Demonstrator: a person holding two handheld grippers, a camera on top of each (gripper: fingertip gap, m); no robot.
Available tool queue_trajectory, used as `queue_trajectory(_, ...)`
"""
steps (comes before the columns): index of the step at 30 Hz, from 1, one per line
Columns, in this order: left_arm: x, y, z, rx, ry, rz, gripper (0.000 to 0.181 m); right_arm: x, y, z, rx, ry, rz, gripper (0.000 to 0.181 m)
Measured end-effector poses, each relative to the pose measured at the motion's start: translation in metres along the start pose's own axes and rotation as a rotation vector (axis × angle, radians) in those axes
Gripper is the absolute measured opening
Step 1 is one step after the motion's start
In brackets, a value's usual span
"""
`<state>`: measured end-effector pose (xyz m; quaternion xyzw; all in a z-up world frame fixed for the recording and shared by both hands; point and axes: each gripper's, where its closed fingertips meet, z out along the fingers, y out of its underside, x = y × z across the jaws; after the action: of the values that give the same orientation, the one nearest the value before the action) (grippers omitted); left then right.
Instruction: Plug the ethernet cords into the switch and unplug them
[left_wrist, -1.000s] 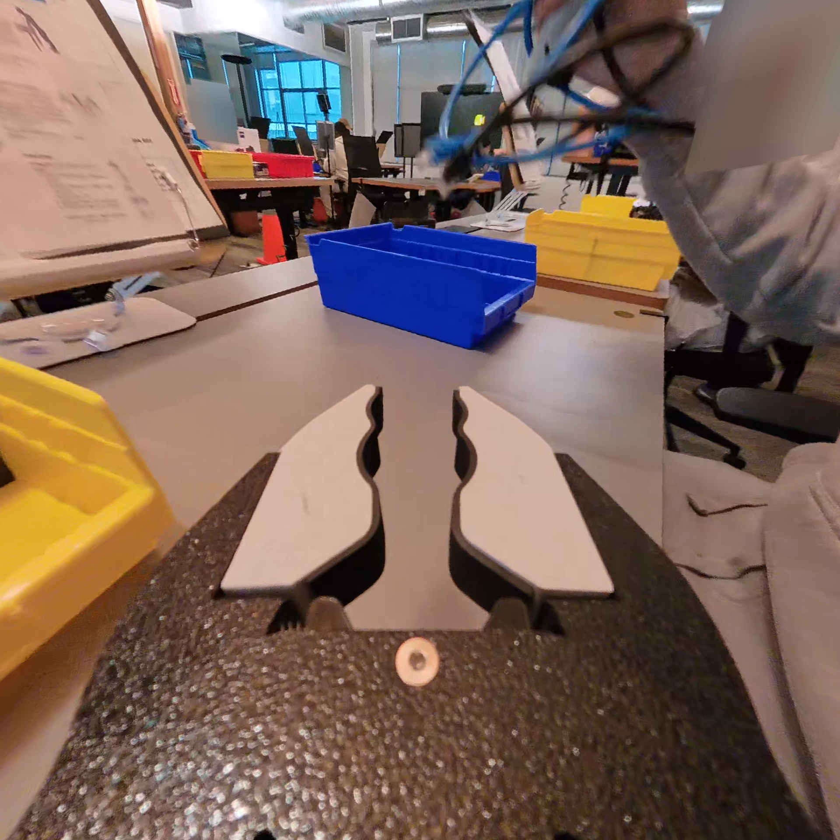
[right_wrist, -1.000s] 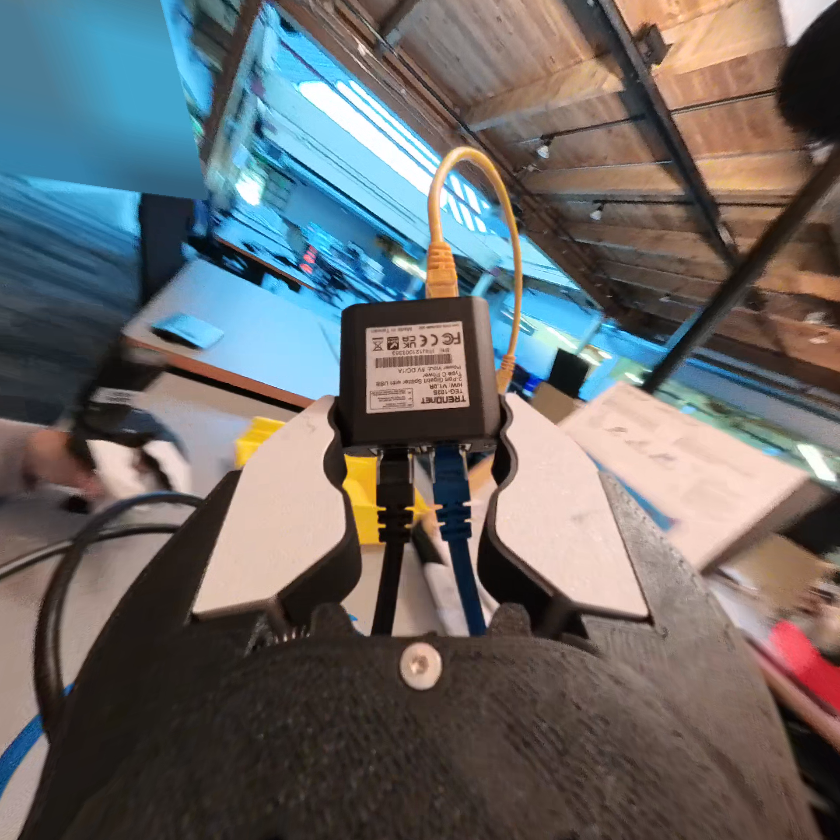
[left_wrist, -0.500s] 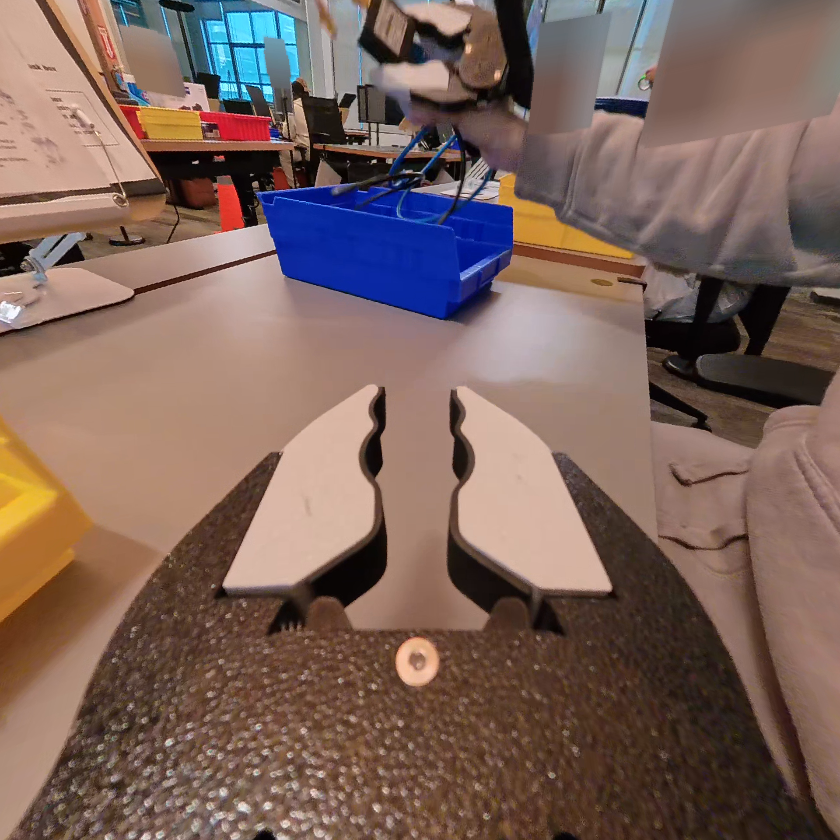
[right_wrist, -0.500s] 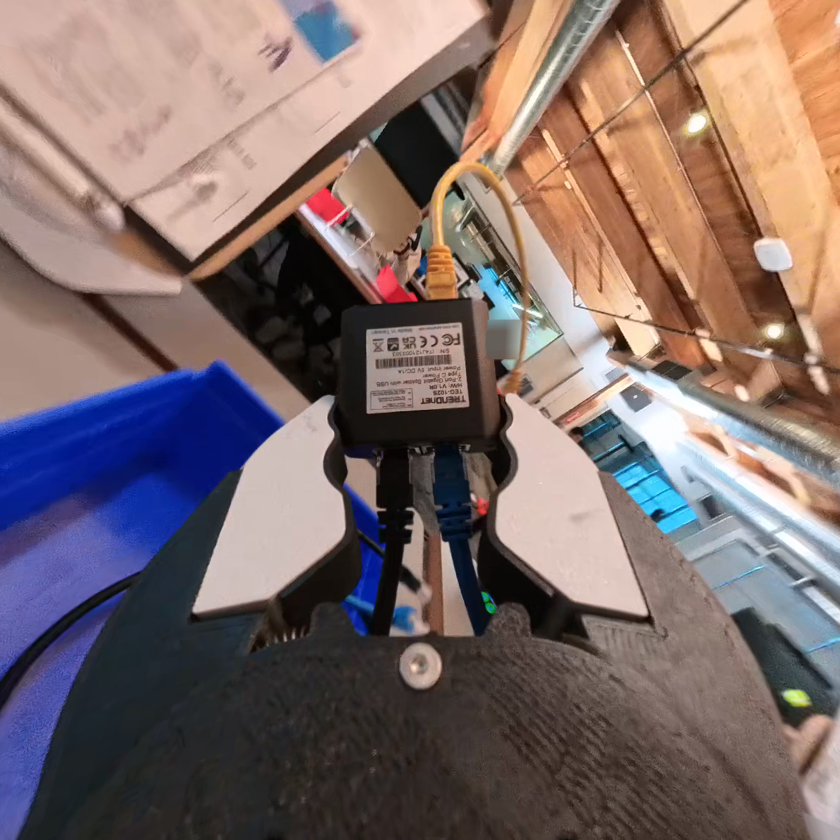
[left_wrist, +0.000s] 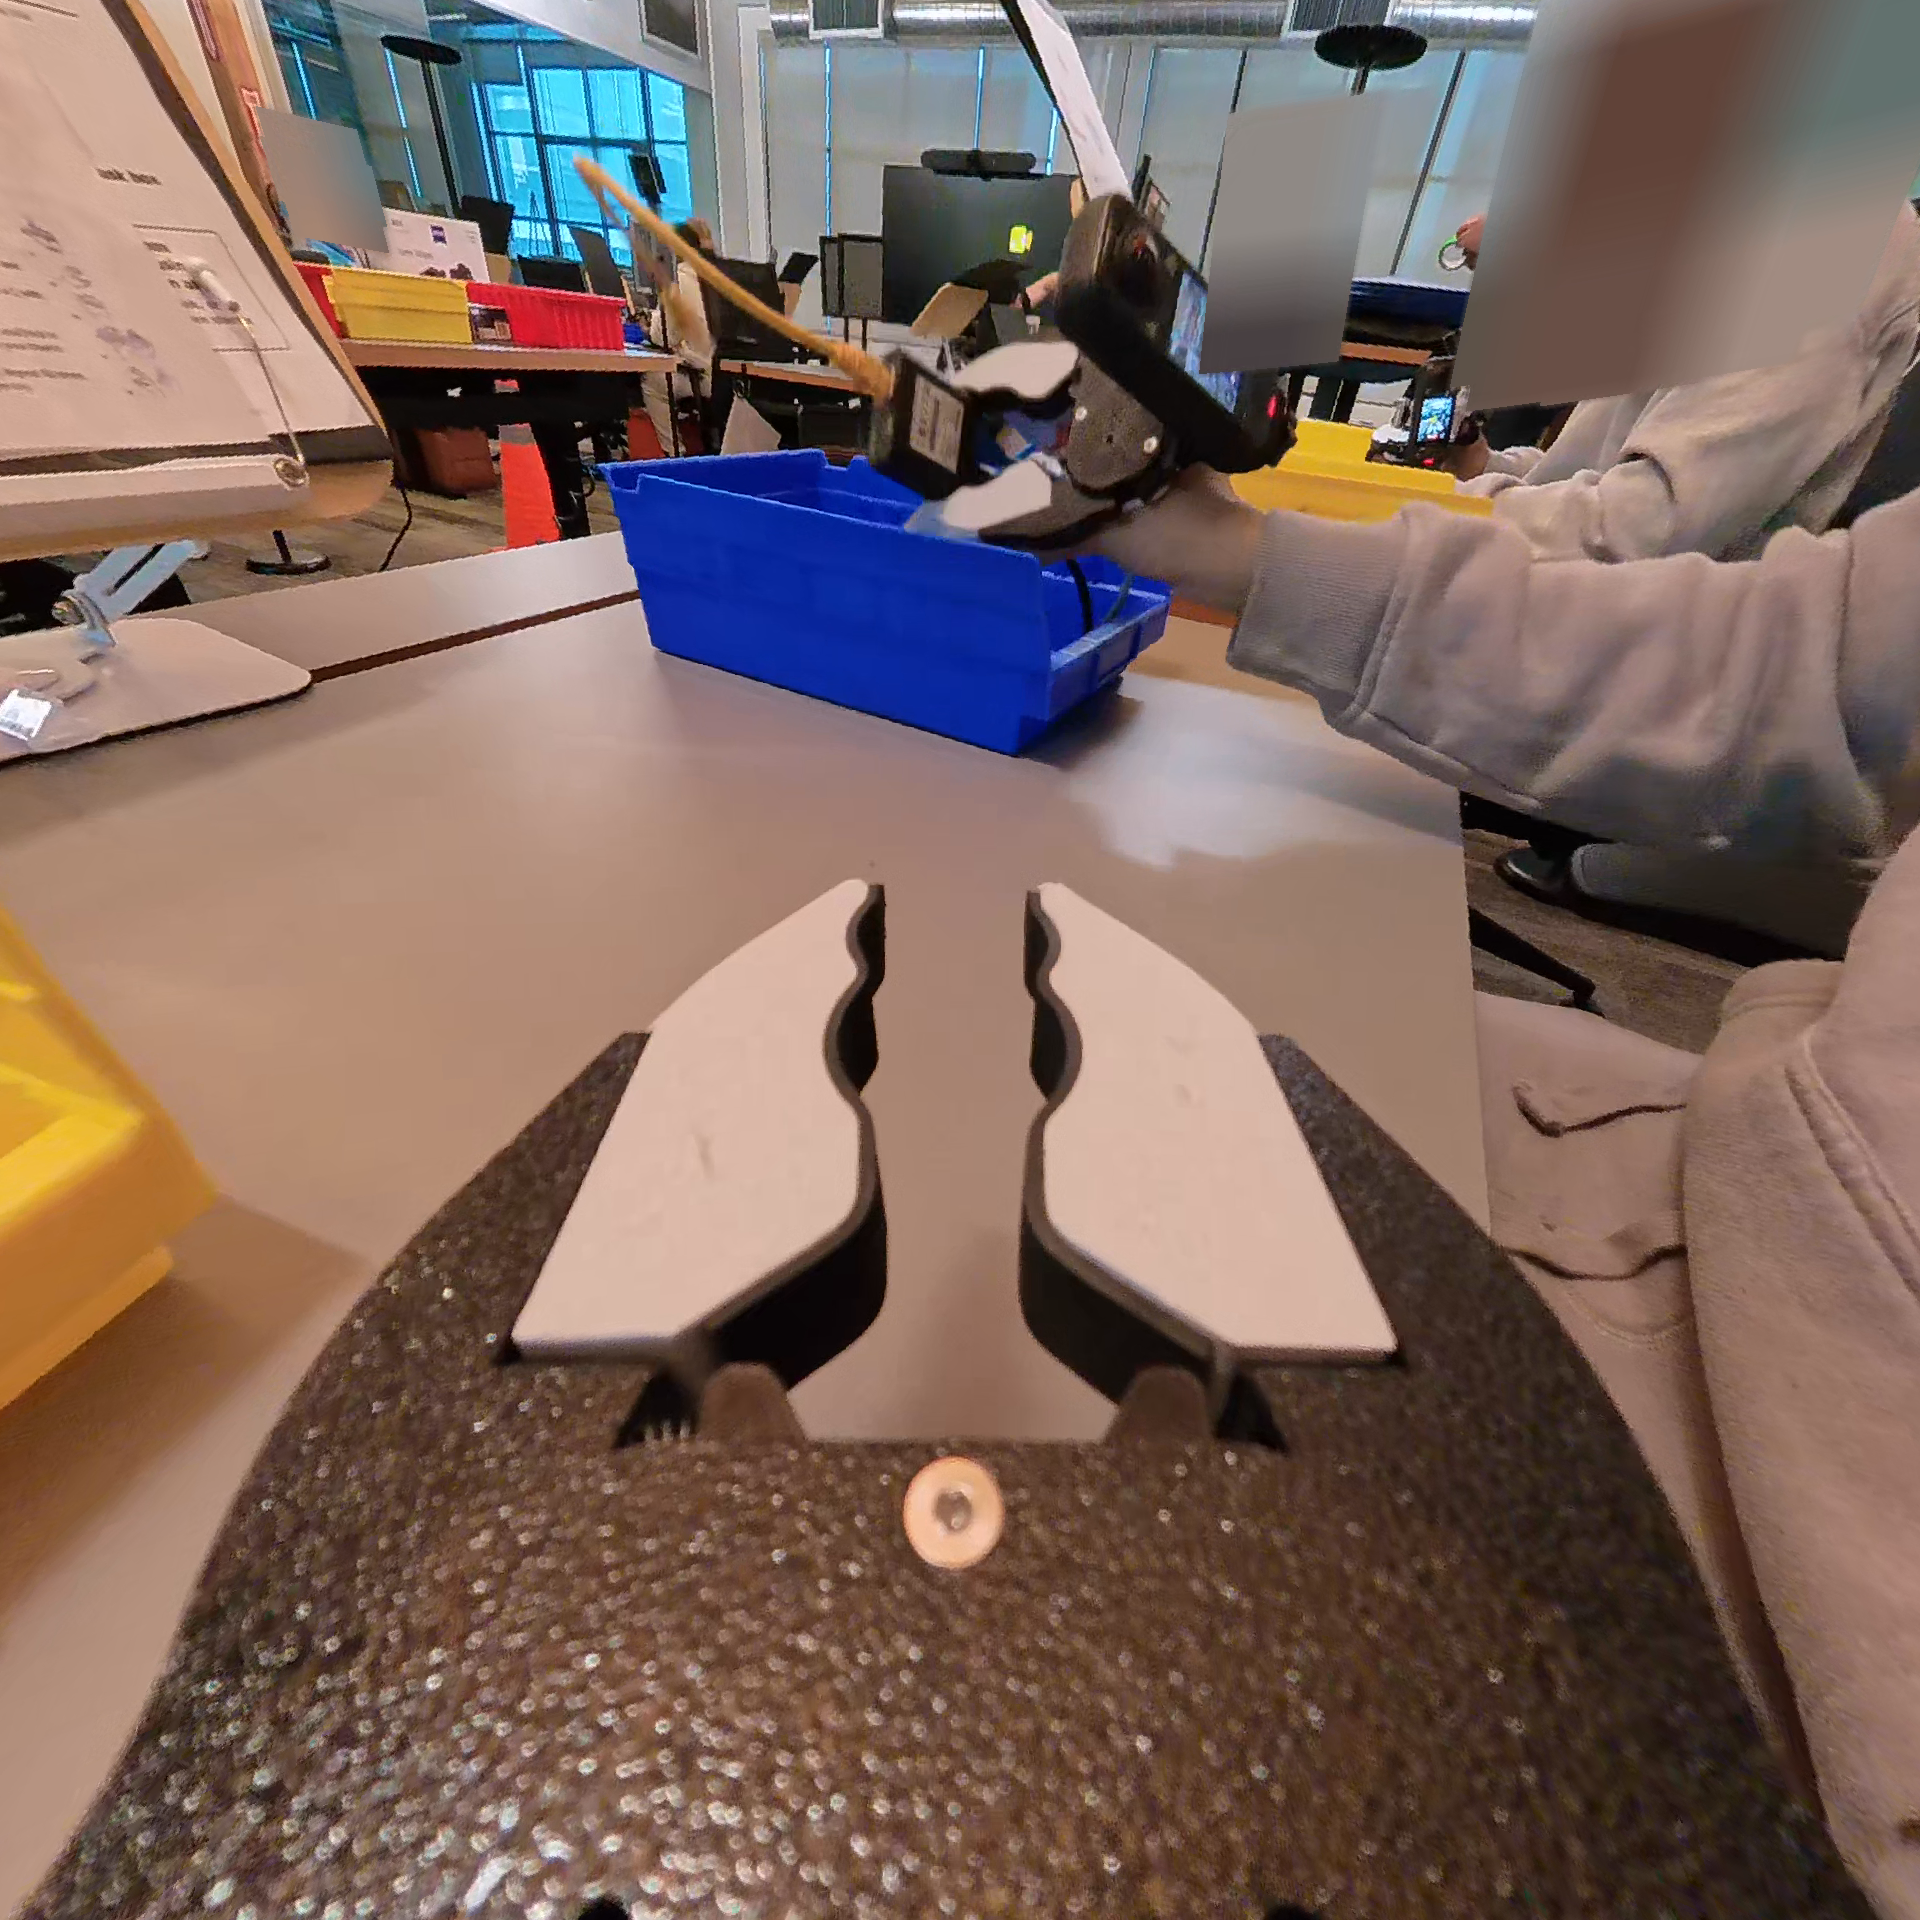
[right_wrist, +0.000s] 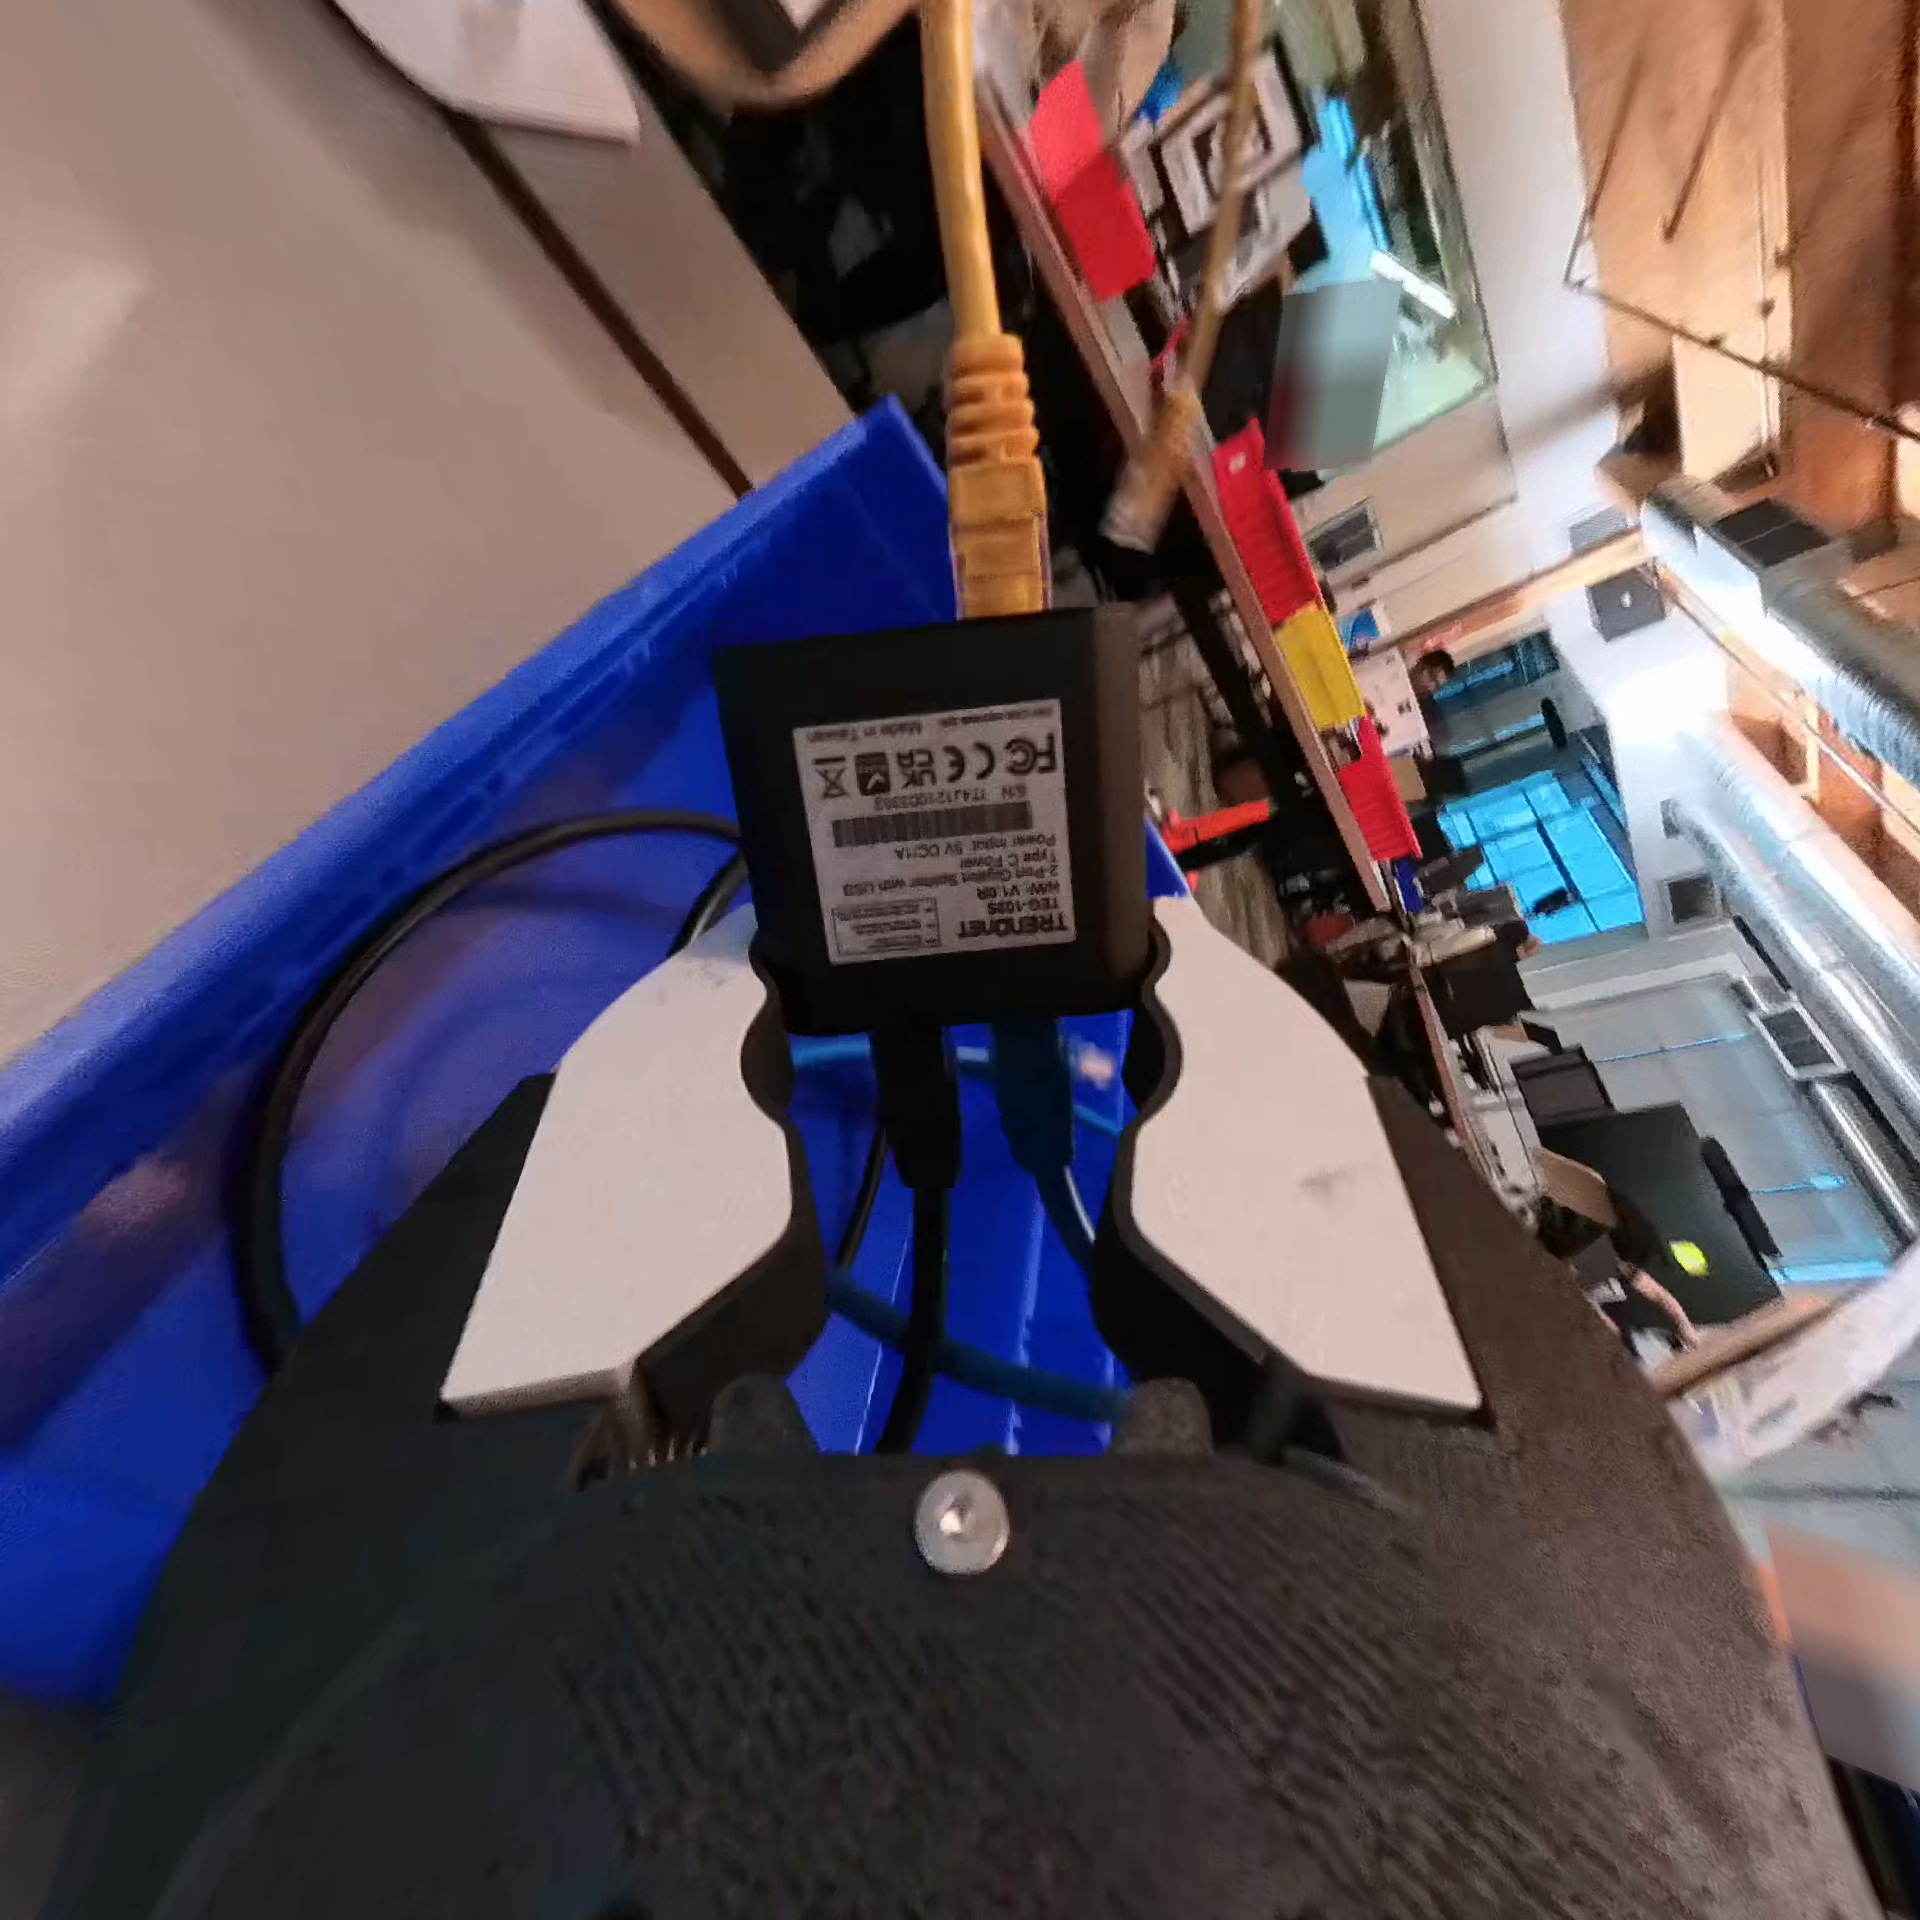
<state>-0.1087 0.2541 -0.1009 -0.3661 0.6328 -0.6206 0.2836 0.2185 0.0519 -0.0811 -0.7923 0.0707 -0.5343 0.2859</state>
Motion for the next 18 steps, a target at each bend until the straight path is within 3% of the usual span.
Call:
queue_trajectory(5,0.0,-0.003,-0.004,0.027,-0.002,-0.002,0.023,0.0,0.038,-0.011,-0.173,-0.02,0.109,0.063)
queue_trajectory(7,0.001,-0.001,-0.003,0.017,0.002,0.0,0.024,0.002,0.041,-0.014,-0.173,-0.019,0.104,0.063)
queue_trajectory(13,0.005,0.005,0.002,-0.037,0.009,0.025,0.024,-0.014,0.053,0.006,-0.344,-0.245,0.003,0.063)
queue_trajectory(18,0.006,0.007,0.004,-0.05,0.009,0.033,0.024,-0.03,0.061,0.032,-0.471,-0.531,0.154,0.063)
